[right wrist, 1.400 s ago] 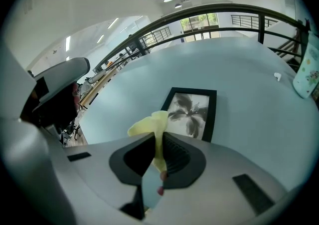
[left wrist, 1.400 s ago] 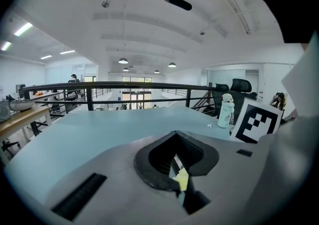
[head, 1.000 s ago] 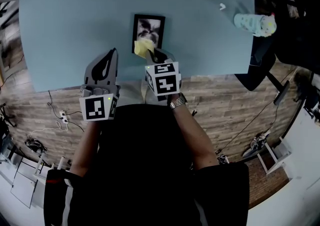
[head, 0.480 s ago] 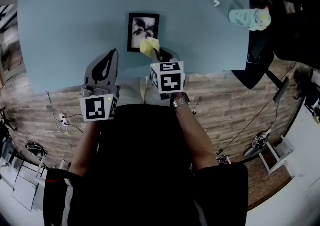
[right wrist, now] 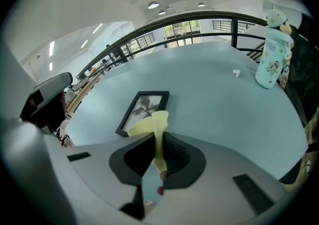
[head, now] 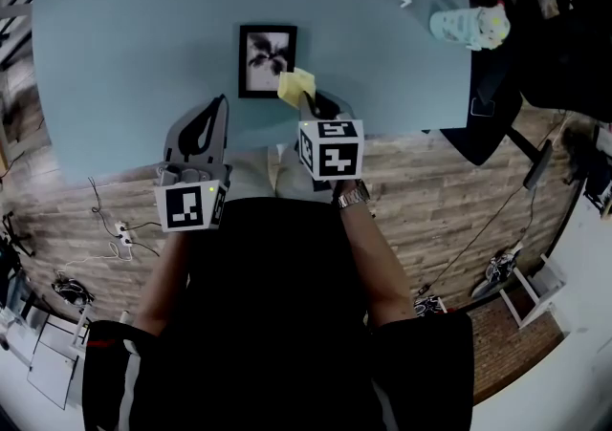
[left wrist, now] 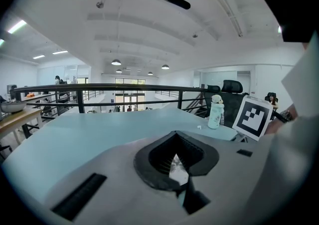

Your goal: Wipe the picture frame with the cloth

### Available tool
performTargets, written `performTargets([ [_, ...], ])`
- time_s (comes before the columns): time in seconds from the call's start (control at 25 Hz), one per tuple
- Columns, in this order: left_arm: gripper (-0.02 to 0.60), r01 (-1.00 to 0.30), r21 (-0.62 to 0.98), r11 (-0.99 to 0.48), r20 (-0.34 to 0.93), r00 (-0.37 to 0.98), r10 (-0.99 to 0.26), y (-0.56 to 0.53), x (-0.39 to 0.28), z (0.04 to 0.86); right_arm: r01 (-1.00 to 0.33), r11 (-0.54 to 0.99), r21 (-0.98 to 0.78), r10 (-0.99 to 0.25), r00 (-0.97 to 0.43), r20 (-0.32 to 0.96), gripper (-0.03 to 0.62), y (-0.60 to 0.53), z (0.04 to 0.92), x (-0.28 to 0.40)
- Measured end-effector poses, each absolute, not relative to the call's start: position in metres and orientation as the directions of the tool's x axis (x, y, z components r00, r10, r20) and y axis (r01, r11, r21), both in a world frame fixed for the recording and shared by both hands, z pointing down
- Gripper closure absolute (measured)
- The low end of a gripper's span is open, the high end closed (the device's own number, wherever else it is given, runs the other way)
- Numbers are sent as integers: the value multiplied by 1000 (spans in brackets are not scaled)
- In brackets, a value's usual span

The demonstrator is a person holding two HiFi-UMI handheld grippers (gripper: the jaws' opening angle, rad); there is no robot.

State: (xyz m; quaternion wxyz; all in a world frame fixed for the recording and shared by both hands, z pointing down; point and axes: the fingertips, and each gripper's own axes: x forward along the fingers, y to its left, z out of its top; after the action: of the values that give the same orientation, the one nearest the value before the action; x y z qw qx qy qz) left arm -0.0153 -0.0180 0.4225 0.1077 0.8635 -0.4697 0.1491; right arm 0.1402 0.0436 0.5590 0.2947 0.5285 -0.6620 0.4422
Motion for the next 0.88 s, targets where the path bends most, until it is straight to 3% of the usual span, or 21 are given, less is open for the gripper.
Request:
performTargets([
  [0.88, 581, -865, 62, -498, 397, 479, -783, -81, -50, 437, -939, 143, -313, -468, -343, 815, 558, -67, 547, 80],
])
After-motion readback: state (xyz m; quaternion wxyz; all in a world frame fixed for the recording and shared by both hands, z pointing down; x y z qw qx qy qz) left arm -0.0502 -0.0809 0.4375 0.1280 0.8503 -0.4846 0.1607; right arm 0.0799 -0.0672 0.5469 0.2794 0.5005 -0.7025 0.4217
